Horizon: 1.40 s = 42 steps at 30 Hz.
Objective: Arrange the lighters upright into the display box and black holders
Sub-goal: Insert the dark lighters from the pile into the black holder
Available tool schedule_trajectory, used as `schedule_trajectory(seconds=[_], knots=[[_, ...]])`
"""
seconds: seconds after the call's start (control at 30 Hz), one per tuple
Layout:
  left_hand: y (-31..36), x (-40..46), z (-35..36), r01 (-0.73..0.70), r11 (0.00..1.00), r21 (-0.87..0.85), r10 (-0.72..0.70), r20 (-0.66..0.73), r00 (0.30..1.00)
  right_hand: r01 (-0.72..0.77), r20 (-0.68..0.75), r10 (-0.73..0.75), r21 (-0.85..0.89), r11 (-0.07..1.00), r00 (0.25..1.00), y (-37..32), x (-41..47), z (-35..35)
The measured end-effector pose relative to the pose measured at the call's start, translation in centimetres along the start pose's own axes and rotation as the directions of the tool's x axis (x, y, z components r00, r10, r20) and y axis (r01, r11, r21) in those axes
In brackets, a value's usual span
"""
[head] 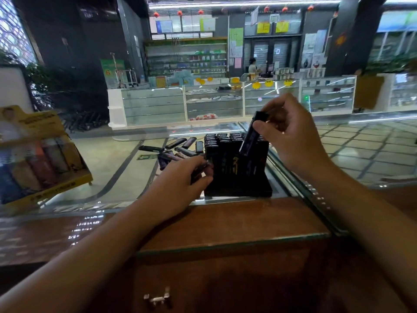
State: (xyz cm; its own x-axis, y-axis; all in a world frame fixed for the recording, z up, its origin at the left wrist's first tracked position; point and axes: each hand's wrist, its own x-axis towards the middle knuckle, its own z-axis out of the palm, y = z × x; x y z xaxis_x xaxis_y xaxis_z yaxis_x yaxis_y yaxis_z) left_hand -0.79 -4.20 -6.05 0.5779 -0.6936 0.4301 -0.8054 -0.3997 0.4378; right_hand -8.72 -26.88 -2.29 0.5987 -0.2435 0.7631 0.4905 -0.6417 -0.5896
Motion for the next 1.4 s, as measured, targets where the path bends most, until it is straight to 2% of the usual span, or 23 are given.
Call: schedule_trajectory(seconds=[0.13, 0.23, 0.33, 0.53, 0.77, 1.17, 1.4], knots=[[0.3, 0.0, 0.0, -0.011, 0.992, 0.126, 0.007, 0.029, 1.0, 0.06, 0.052, -0.051, -0.191, 0.98, 0.997, 0.5, -1.7, -0.5], [0.2, 0.0, 0.1, -0.012, 0.987, 0.158, 0.005, 0.04, 0.999, 0.155, 0.111, -0.127, -0.303, 0.94, 0.986, 1.0, -2.5, -0.3], [-0.1, 0.0, 0.2, 0.002, 0.989, 0.148, -0.011, 0.058, 0.998, 0.221, 0.173, -0.168, -0.358, 0.907, 0.97, 1.5, -2.5, -0.1], [-0.2, 0.1, 0.3, 0.015, 0.986, 0.167, -0.028, 0.078, 0.997, 0.254, 0.164, -0.201, -0.434, 0.864, 0.966, 2.2, -2.4, 0.0], [-0.1, 0.1, 0.2, 0.013, 0.99, 0.142, -0.025, 0.082, 0.996, 0.291, 0.177, -0.233, -0.481, 0.827, 0.956, 2.1, -2.3, -0.3], [0.1, 0.0, -0.1, 0.02, 0.996, 0.092, -0.026, 0.068, 0.997, 0.269, 0.133, -0.237, -0.343, 0.9, 0.962, 1.6, -2.5, 0.1], [0.4, 0.1, -0.1, 0.031, 0.996, 0.08, -0.037, 0.075, 0.996, 0.249, 0.152, -0.2, -0.479, 0.842, 0.968, 2.0, -2.3, 0.3]])
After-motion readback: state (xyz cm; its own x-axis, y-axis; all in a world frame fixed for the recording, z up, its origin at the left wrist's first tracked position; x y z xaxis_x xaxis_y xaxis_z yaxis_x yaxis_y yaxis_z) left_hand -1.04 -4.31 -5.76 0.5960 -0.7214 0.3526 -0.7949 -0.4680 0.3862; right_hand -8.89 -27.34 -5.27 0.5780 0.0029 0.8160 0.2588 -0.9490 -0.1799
